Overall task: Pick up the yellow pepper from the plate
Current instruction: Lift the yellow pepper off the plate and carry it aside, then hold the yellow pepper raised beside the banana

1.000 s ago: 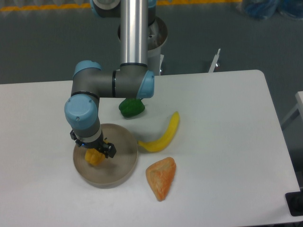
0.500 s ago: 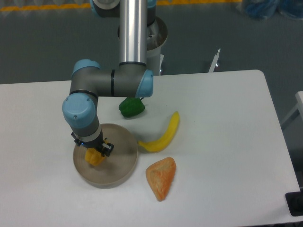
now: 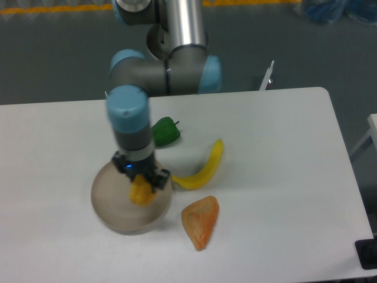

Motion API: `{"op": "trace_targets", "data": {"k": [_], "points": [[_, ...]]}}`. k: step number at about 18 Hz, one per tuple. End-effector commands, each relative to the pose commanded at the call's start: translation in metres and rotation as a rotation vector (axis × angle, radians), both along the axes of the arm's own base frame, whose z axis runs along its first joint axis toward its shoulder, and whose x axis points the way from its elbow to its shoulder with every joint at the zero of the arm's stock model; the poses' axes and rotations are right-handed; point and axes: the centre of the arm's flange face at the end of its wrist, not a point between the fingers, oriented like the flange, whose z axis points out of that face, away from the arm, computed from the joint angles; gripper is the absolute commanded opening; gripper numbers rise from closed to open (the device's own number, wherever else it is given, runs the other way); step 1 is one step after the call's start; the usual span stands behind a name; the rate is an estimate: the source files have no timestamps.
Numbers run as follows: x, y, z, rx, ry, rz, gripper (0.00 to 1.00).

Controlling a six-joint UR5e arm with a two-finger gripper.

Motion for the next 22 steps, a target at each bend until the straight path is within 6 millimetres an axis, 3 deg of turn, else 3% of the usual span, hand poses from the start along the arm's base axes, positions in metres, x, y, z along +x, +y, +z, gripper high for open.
{"op": "trace_targets", "data": {"k": [6,12,18,22], "points": [[-0.122,-0.047,0.009,-0.033,0.068,-0.149,0.22],[-0.200,-0.087,-0.006,-0.076,0.077,-0.259,0.22],[-0.236,-0.091,-0.052,-0.128,0.029,-0.314,0.22],[-0.246,-0.090,-0.061,-0.158,0.043,-0.345,0.22]]}}
